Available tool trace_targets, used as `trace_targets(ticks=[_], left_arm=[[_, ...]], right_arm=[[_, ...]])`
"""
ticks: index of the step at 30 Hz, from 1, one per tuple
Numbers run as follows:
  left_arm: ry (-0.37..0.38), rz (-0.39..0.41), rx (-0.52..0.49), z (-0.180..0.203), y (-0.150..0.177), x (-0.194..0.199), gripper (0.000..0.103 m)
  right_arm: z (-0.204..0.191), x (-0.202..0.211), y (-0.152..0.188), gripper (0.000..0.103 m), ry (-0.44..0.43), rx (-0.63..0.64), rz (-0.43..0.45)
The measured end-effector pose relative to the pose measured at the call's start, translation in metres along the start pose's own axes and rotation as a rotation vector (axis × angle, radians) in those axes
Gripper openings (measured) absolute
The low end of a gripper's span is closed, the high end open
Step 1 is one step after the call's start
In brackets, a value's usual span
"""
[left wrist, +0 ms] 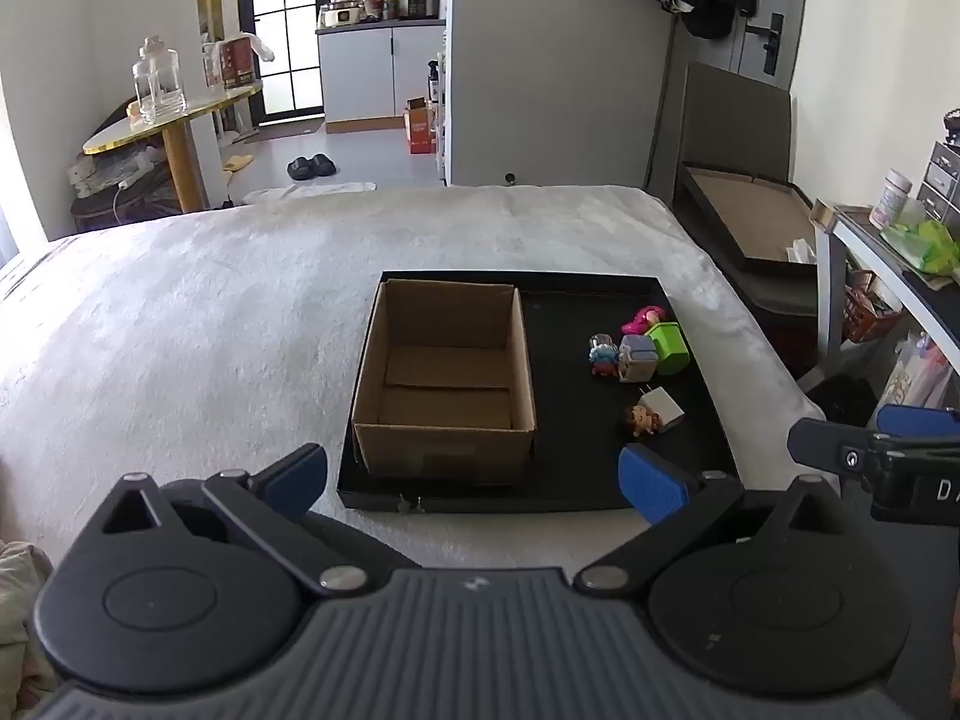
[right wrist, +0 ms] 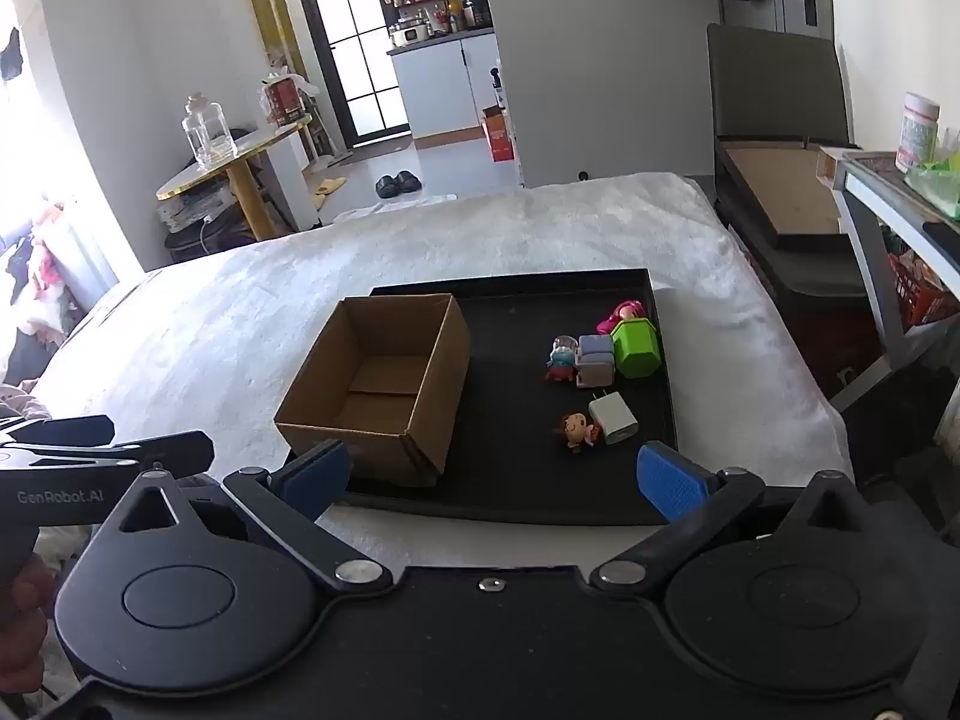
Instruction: Organize rigid objects
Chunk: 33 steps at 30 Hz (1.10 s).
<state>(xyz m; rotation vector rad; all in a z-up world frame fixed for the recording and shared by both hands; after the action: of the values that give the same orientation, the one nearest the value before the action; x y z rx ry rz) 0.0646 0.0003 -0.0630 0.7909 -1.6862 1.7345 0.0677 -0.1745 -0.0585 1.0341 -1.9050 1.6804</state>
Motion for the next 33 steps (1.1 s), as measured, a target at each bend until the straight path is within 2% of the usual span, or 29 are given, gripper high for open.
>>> trace_targets(ticks=[3,4,6,19,33], left_arm=[[-0.009,0.000,-0.024,0.002,0.000,0.000,0.103],[-0.006,0.032,-0.024,0.002,0.001,0.007,0.103],[-0.008,0.040,-0.030,0.006,0.003,0.010,0.103],[0.016,0.036,-0.026,0.010,0.002,0.023,0.103],[0.002,0.053,-0.004,0.004,0.003,0.031,0.103]], right_arm=[[0.001,0.002,0.002,0.103,0.013,0.001,-0.007],[0.001,0.003,0.002,0.103,0.013,-0.002,-0.006],[0.002,0.006,0.002,0.103,0.014,-0.008,-0.003],[-0.001,0.024,-0.004,0.103,0.016,0.005,0.032],[-0.008,0.029,-0.003,0.103,0.032,0.017,0.035]])
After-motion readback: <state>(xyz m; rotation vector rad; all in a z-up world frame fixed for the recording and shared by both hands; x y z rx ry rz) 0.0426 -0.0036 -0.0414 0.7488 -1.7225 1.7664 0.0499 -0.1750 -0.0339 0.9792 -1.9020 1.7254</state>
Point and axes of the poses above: each gripper's, at about its wrist camera, not at the fingertips, and x roughly against the way its jaws point, z to its right, y to its underside, the point moved 9 cm from there along -x, roughly the way its jaws point, and after that the axes turned 5 degrees about -z, right-handed, at the moved point
